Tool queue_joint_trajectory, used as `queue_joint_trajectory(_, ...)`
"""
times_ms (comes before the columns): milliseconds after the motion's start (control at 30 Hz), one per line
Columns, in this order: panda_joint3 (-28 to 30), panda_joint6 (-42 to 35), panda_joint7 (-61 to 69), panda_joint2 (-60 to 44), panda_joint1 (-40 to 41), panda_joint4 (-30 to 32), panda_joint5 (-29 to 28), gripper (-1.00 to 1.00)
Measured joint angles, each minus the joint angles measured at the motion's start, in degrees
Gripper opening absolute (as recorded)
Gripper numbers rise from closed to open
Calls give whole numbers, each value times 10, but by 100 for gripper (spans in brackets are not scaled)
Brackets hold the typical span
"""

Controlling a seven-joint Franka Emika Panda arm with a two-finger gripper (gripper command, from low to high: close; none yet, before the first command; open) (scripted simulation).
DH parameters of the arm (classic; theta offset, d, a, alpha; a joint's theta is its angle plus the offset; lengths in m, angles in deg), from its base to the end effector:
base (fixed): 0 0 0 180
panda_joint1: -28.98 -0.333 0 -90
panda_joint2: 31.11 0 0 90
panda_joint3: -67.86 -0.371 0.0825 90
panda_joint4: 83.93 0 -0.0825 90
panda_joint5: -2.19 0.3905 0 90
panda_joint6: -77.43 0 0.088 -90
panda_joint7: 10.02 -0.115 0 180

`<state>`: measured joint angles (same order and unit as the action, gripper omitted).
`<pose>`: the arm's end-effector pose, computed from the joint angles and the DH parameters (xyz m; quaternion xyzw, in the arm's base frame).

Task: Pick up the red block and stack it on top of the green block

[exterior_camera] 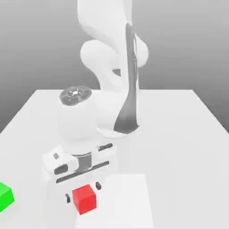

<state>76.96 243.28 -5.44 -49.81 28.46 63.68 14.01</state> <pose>0.4489 -0.0834 0.1846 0.9914 -0.1305 0.0004 0.0003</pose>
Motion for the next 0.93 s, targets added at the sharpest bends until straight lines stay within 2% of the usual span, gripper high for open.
queue_joint_trajectory(200,0,-2,-2,2,0,0,-2,-100)
queue_joint_trajectory(400,42,-92,-52,99,-11,8,-67,-100)
queue_joint_trajectory(667,142,-190,-44,55,111,-122,-21,-100)
queue_joint_trajectory(800,124,-150,-7,-23,160,-154,39,-100)
queue_joint_trajectory(833,116,-139,0,-36,168,-156,49,100)
queue_joint_trajectory(933,116,-139,0,-36,168,-156,49,100)
